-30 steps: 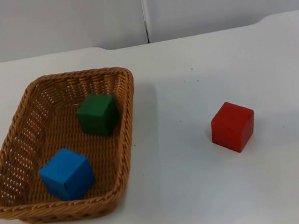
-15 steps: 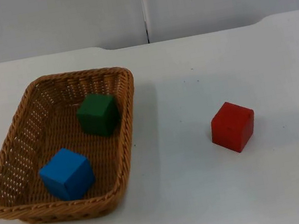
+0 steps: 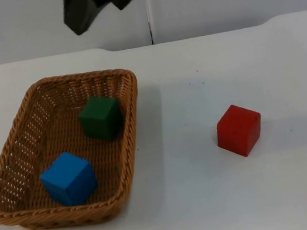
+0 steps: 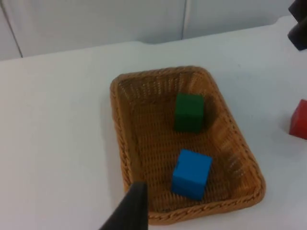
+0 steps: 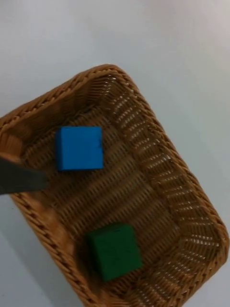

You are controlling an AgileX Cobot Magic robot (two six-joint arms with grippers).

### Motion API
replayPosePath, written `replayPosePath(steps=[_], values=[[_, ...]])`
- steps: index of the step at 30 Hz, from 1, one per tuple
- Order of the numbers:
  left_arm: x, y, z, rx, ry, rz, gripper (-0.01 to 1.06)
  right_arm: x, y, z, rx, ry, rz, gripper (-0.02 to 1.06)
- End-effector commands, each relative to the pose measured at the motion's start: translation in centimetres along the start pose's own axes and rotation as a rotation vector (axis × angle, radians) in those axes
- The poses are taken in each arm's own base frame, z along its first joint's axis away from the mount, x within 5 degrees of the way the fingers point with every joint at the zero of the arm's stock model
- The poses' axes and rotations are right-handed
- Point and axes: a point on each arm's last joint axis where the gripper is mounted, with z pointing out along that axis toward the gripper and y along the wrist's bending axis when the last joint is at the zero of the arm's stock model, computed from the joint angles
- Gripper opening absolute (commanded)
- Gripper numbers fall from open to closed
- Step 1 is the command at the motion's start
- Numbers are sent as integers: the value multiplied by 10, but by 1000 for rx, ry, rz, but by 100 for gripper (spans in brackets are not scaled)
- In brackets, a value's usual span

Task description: Pick up one cube with each hand and place exactly two cubes into the same basket, leaving the remaining cube outside.

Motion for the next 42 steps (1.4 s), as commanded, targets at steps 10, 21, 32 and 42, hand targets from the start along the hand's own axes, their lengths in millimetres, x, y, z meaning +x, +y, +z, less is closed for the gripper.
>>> replayPosePath(steps=[10,21,32,42], values=[[8,-8,-15,105,-25,19,102,50,7,-33,19,-69,-1,64],[29,-5,-43,96,-92,40,102,90,13,-74,32,-163,17,64],[45,-3,-42,82,-72,71,102,126,20,-129,37,-258,9,64],[59,-1,-28,70,27,77,102,173,30,-196,37,-404,-2,64]])
